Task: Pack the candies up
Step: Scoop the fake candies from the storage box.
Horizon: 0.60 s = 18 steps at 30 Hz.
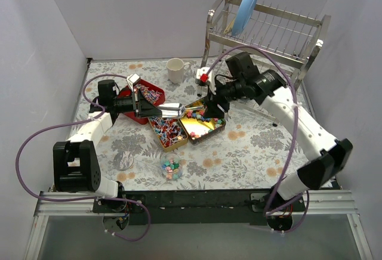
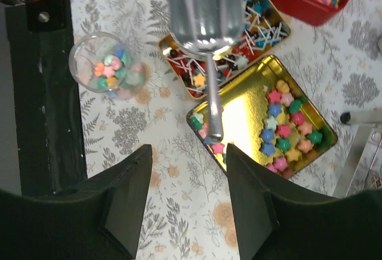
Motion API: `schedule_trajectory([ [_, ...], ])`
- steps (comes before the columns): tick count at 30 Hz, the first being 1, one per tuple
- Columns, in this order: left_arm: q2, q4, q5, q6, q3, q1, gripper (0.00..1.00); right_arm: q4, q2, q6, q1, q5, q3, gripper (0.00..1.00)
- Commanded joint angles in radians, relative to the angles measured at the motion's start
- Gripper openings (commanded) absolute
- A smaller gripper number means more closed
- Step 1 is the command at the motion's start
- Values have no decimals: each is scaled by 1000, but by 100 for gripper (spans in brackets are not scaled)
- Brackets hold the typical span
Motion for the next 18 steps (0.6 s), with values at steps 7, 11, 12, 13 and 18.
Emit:
schedule_trajectory([
  [7, -14, 35, 44, -29, -28, -2, 0, 404, -125, -8, 52, -89, -200, 60],
  [11, -3, 38, 45, -28, -18, -3, 0, 409, -94, -14, 55, -55, -190, 60],
  [12, -2, 38, 45, -28, -16, -2, 0, 406, -82, -20, 55, -52, -191, 60],
  [13, 3, 38, 47, -28, -13, -3, 0, 406, -79, -25, 55, -49, -194, 60],
  [18, 11, 41, 47, -34, -2, -2, 0, 405, -59, -43, 55, -56, -216, 57],
])
